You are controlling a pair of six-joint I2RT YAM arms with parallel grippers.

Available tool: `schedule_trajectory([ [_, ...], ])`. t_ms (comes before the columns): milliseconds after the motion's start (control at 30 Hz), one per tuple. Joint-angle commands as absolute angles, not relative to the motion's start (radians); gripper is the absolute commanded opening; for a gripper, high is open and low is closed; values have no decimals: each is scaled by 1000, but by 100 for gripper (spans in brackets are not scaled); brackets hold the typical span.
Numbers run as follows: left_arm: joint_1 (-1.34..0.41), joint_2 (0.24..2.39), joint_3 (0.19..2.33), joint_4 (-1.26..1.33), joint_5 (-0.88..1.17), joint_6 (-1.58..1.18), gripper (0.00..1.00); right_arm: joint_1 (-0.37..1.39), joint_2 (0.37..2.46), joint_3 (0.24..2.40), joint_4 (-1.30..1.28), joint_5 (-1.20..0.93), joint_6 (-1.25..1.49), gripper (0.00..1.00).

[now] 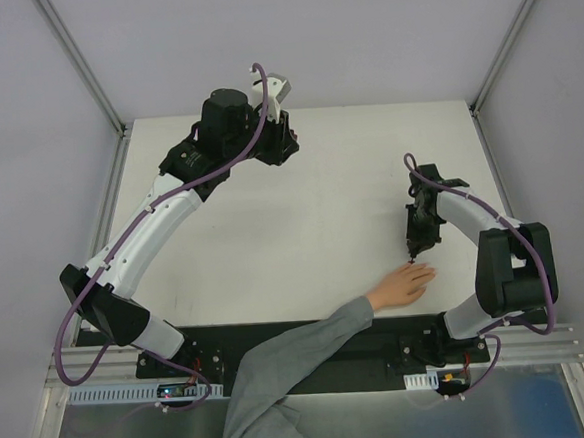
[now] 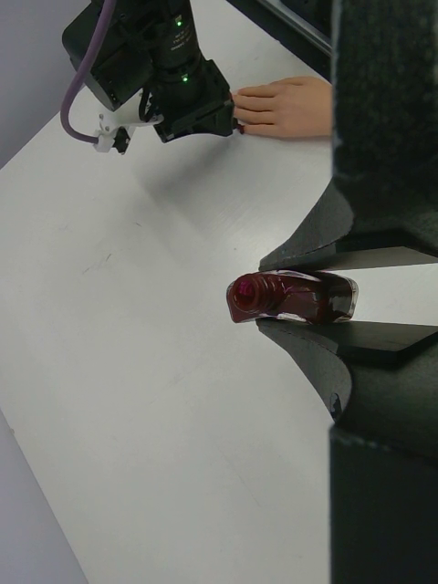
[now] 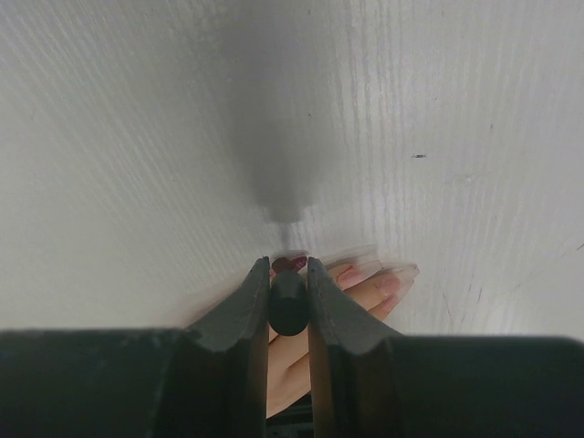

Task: Paint the nails

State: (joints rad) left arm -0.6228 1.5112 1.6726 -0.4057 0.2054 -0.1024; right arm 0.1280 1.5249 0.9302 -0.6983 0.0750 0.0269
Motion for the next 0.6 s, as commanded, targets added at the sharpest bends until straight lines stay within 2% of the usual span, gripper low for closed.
schedule_trajectory([
  [0, -630, 1473, 1672, -380, 193, -89, 0, 127, 1494, 922, -733, 89, 43, 0],
  [567, -629, 1470, 1671, -377, 193, -91, 0, 103, 1511, 940, -726, 107, 44, 0],
])
